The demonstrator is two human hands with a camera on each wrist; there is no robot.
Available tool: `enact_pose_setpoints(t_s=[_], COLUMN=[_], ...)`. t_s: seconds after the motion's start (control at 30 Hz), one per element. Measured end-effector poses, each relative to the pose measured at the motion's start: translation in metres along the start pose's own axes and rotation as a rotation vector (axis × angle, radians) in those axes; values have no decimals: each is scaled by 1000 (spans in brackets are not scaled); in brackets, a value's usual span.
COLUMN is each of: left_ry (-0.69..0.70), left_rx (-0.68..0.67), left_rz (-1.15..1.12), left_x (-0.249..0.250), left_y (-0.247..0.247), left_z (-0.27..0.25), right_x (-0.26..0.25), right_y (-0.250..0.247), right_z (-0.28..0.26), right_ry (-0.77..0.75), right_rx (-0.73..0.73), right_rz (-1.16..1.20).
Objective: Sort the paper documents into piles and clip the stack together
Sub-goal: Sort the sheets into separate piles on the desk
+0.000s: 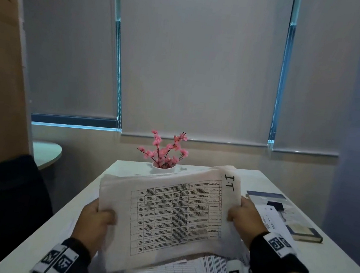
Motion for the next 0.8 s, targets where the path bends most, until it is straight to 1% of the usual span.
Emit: enact_pose_setpoints(t_s=[0.07,0.1,0.13,0.17,0.2,0.27,0.3,0.33,0.4,0.47,0.5,0.53,0.57,0.6,0.63,0.67,0.73,0.77,0.8], left_ry=[73,89,84,46,-10,-130,-164,-166,-106,1,79,156,222,267,267,234,150,145,161], left_rx=[16,2,-14,-39,-72,-131,-131,-98,15,159,193,189,147,77,-6,-87,-231,-257,-265], left_rz=[-73,-119,-158,-169,-167,-108,-61,-12,97,315,457,603,741,870,981,1065,1146,1141,1093], left_x=[11,14,14,9,3,-13,-17,-18,-1,39,64,89,111,126,135,140,139,141,142], left_y=[-3,-4,-5,-5,-2,2,0,-5,-19,-29,-26,-17,-4,12,27,39,52,54,53], left_z=[4,7,10,13,13,11,10,12,16,12,8,3,-1,-3,-2,0,10,14,17], right_x=[-6,-7,-6,-2,5,19,21,20,7,-17,-30,-44,-59,-75,-90,-105,-132,-142,-150], right_y=[-6,-8,-8,-6,-2,5,6,6,6,9,11,14,19,26,34,43,61,67,69], right_z=[0,1,3,3,4,3,3,3,1,-2,-3,-2,-3,-4,-5,-6,-10,-12,-13], right_ry=[-49,-77,-86,-67,-31,31,25,2,-49,-91,-111,-135,-159,-188,-215,-255,-339,-382,-429], right_rx=[50,45,10,-41,-92,-135,-129,-111,-74,-62,-57,-56,-62,-77,-94,-119,-159,-155,-115], right_rz=[139,211,256,261,222,46,-56,-141,-253,-341,-383,-430,-487,-542,-600,-640,-703,-739,-751])
Point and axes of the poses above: each hand's wrist, its own z-axis towards the middle knuckle, its own y-axis out of the palm, x = y × z, the point moved 6 cm from there along z, towards the middle knuckle, and after that the axes turned 13 degrees about -x, right-handed, at the moved point
